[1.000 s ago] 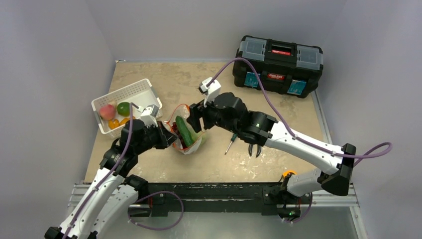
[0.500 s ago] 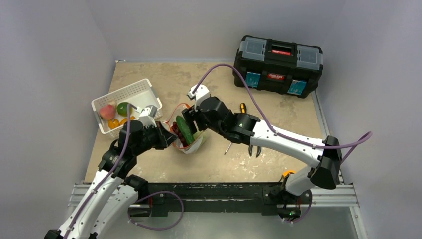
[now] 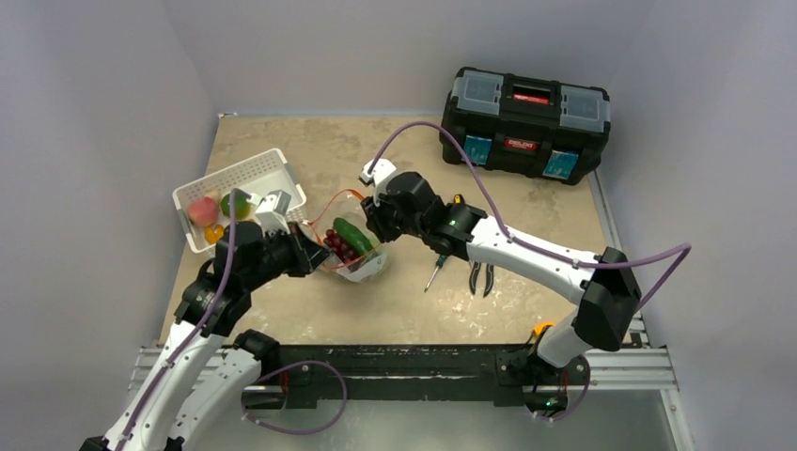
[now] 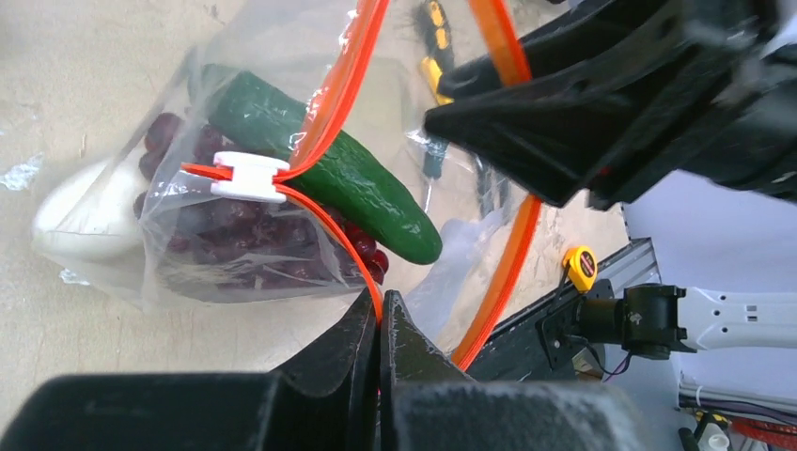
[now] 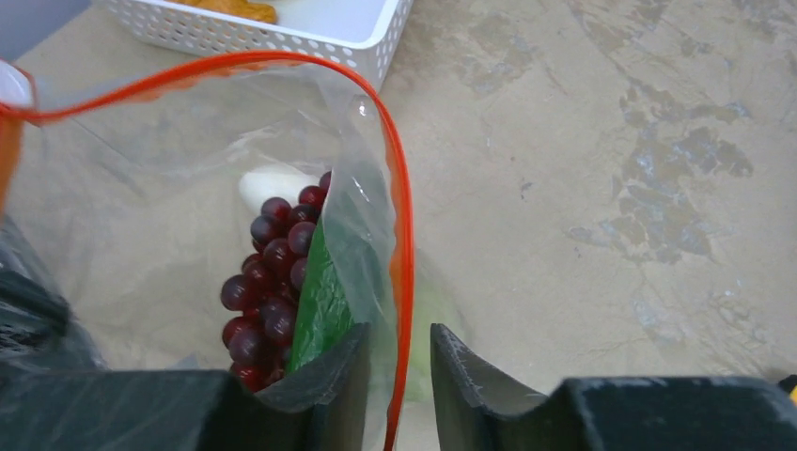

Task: Place the food in the zip-top bag and seal the zipper
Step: Adjust the zipper food storage bag at the center of the board.

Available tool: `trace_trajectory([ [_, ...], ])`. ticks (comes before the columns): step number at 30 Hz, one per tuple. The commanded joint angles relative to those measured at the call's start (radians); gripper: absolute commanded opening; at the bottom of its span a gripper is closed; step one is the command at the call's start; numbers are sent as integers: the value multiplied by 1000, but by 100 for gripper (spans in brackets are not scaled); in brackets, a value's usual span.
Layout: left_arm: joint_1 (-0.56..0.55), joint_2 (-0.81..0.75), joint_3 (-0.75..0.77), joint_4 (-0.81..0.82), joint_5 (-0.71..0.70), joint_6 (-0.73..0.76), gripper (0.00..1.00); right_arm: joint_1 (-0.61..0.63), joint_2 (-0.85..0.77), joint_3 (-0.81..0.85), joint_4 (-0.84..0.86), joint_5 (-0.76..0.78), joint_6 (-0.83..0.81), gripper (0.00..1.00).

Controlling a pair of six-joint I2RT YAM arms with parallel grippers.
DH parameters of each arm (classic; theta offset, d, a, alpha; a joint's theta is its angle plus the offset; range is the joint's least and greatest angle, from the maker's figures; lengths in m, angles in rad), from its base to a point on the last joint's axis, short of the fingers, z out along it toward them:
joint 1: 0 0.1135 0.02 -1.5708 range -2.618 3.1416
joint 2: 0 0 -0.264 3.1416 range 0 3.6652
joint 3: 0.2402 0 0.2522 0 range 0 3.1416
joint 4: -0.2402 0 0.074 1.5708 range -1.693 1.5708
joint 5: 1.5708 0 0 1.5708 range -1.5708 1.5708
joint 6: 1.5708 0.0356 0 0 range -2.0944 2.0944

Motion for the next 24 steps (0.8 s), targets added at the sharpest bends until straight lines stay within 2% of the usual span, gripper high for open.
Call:
trace_trajectory([
  [1,-3,15,127,10,-18,36,0,8,-38,0,-14,87,-51,18],
  [2,-4,30,145,6,-18,38,0,7,-60,1,-25,110,-58,10],
  [4,-4,62,181,0,-18,37,0,7,-123,17,-64,170,-71,0],
  [9,-4,122,263,13,-2,-16,0,34,-260,66,-130,190,-97,0],
  [12,-3,138,227,51,-30,-48,0,35,-296,-5,-67,147,-83,0],
  [14,4,167,191,55,-32,-81,0,35,-272,-60,-35,136,-60,0],
  [19,63,229,121,66,95,-115,0,36,-161,-111,-61,172,11,0],
  [24,101,181,104,87,132,-117,0,36,-193,-81,-98,190,5,0],
])
